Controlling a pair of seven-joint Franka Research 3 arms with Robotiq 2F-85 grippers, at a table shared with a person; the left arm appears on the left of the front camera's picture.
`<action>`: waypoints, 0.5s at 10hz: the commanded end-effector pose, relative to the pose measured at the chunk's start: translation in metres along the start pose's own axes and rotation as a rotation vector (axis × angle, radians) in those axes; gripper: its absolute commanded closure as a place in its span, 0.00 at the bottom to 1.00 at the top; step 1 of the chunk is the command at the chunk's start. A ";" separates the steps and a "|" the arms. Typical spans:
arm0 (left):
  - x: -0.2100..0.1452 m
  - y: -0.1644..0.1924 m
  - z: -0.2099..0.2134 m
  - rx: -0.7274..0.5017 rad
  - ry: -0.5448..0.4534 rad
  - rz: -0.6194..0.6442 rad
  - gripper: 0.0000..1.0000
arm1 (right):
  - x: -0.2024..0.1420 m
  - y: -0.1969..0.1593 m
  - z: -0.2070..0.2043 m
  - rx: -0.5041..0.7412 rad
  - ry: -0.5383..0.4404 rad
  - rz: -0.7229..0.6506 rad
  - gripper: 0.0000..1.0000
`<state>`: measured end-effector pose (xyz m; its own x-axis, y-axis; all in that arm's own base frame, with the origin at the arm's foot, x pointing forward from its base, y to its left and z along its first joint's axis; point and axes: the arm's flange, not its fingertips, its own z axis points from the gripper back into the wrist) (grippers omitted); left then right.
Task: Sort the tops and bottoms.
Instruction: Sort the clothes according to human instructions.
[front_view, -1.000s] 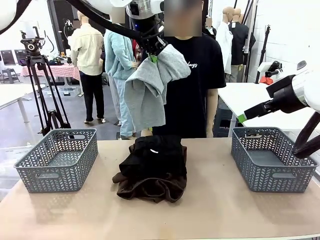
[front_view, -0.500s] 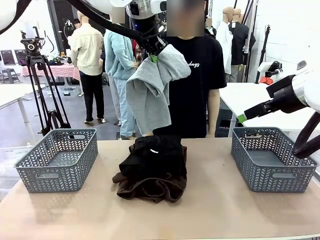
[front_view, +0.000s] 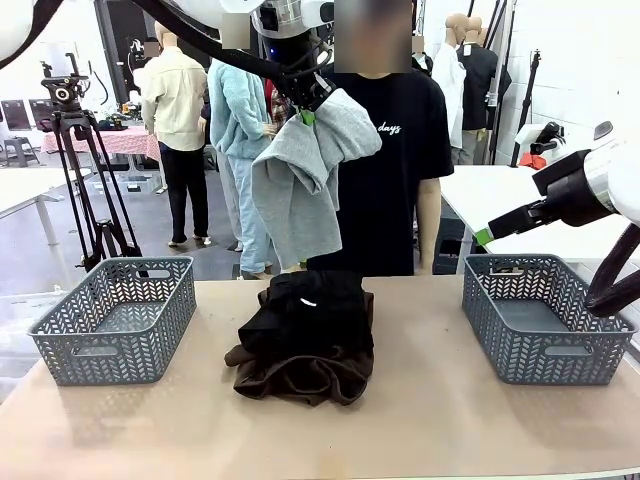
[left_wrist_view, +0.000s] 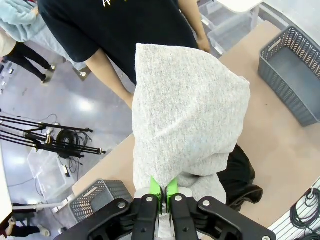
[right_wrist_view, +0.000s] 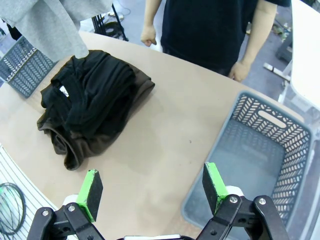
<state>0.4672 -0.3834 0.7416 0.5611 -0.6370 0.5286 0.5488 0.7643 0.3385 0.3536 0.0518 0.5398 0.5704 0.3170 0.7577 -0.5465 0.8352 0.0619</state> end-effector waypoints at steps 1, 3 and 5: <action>-0.001 0.003 0.005 -0.009 -0.005 0.012 1.00 | 0.000 0.000 -0.002 0.012 -0.007 -0.013 0.00; -0.001 0.003 0.005 -0.009 -0.005 0.012 1.00 | 0.000 0.000 -0.002 0.012 -0.007 -0.013 0.00; -0.001 0.003 0.005 -0.009 -0.005 0.012 1.00 | 0.000 0.000 -0.002 0.012 -0.007 -0.013 0.00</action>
<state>0.4672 -0.3834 0.7417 0.5611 -0.6370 0.5287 0.5488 0.7643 0.3385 0.3536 0.0518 0.5398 0.5703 0.3170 0.7578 -0.5465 0.8352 0.0619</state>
